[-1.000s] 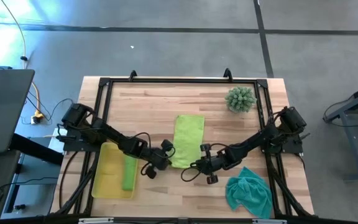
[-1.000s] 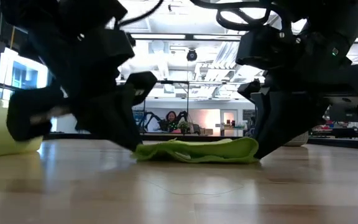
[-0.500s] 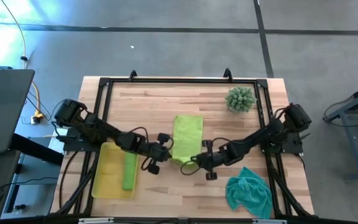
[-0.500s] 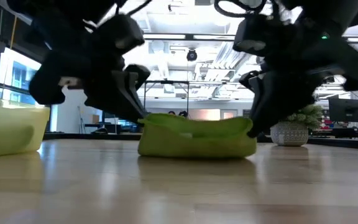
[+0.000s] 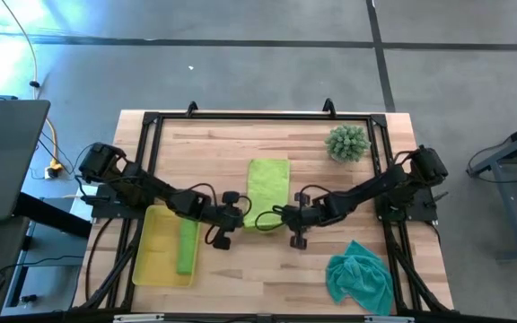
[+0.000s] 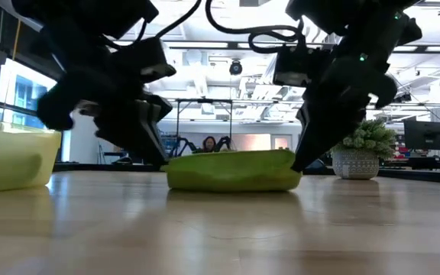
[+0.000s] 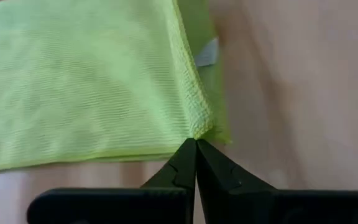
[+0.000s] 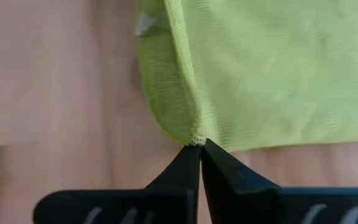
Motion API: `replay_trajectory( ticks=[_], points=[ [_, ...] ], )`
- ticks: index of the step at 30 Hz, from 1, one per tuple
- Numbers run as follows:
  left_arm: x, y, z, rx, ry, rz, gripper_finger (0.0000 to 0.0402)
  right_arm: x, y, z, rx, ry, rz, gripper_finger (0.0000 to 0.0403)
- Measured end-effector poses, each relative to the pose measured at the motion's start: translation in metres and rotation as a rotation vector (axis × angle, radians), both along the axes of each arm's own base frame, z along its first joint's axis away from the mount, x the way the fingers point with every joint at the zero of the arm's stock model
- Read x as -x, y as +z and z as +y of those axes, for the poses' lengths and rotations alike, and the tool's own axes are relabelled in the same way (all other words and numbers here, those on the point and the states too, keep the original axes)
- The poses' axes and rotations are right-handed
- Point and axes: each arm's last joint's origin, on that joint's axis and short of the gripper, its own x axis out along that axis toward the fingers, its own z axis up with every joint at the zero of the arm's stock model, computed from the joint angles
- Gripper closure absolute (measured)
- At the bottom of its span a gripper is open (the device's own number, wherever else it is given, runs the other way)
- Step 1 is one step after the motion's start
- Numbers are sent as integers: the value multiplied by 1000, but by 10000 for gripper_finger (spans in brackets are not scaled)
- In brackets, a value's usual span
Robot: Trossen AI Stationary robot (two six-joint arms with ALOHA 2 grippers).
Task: Roll microfiber towels into tight, uniform cylinder then place into a basket
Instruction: Roll the light green microfiber towel
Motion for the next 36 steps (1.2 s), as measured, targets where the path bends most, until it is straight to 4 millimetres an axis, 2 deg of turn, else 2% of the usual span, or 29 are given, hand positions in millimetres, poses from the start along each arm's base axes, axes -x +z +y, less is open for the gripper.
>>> replay_trajectory(
  ticks=[5,10,13,18,26,30,36],
  points=[
    [1,0,-6,34,-36,9,385,2,0,8,-3,72,6,343],
    [3,-1,-12,38,-110,23,335,6,0,18,20,195,11,267],
    [4,-1,-17,-16,-167,23,300,7,0,24,65,303,2,244],
    [3,-1,-25,-215,-320,1,255,8,1,31,216,442,-33,243],
    [1,-16,-25,-324,-413,50,230,3,-9,29,269,444,-31,244],
    [0,-16,-24,-324,-410,46,229,-2,-23,30,279,465,-23,244],
    [-1,-17,-24,-214,-396,39,229,-5,-29,31,290,467,-30,244]
  ],
)
